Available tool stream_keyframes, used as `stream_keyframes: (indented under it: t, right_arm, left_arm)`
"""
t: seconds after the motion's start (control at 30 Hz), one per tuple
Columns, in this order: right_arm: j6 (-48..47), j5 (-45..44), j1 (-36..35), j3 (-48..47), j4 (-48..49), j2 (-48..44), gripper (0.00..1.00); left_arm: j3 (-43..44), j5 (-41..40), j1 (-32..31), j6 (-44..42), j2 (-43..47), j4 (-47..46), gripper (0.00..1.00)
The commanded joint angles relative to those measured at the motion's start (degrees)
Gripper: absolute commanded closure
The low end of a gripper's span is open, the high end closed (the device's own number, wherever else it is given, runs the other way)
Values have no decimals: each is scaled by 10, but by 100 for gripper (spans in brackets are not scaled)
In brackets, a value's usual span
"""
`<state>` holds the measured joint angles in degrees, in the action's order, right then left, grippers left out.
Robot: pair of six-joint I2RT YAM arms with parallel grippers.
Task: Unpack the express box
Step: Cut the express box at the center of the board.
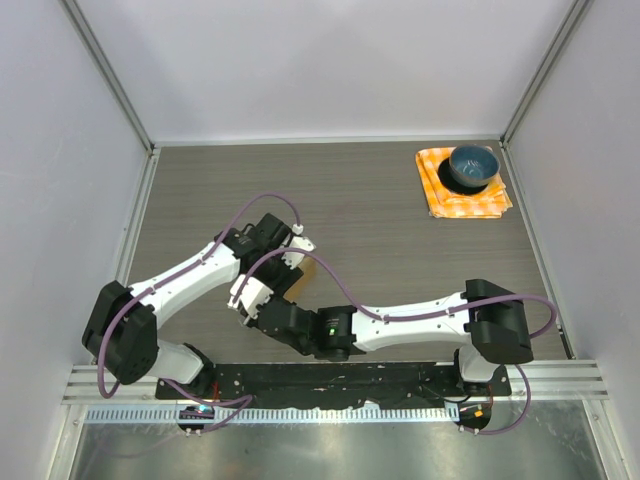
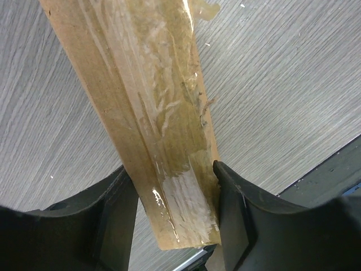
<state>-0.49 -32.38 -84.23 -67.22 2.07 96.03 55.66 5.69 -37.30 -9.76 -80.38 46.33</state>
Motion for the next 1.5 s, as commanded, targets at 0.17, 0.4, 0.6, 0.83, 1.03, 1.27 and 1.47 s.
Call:
stream_keyframes:
  t: [0.17, 0.4, 0.6, 0.83, 1.03, 1.27, 1.47]
  right_arm:
    - [18, -1, 2, -1, -51, 1, 99]
    - [25, 11, 2, 14, -32, 35, 99]
    - [42, 24, 6, 31, -5, 59, 99]
    - [57, 48, 17, 49, -7, 76, 99]
    - [60, 75, 35, 62, -36, 108, 99]
    - [62, 105, 53, 59, -73, 137, 99]
    - [65, 93, 52, 39, -110, 117, 99]
  left_arm:
    - [-2, -68, -1, -40, 8, 17, 45]
    - [-4, -68, -1, -39, 12, 18, 46]
    - [-2, -66, -2, -41, 14, 25, 46]
    - [-1, -59, -2, -40, 17, 33, 48]
    - [12, -2, -4, -38, 15, 61, 48]
    - [15, 15, -11, -37, 20, 73, 46]
    - [30, 19, -11, -40, 12, 86, 45]
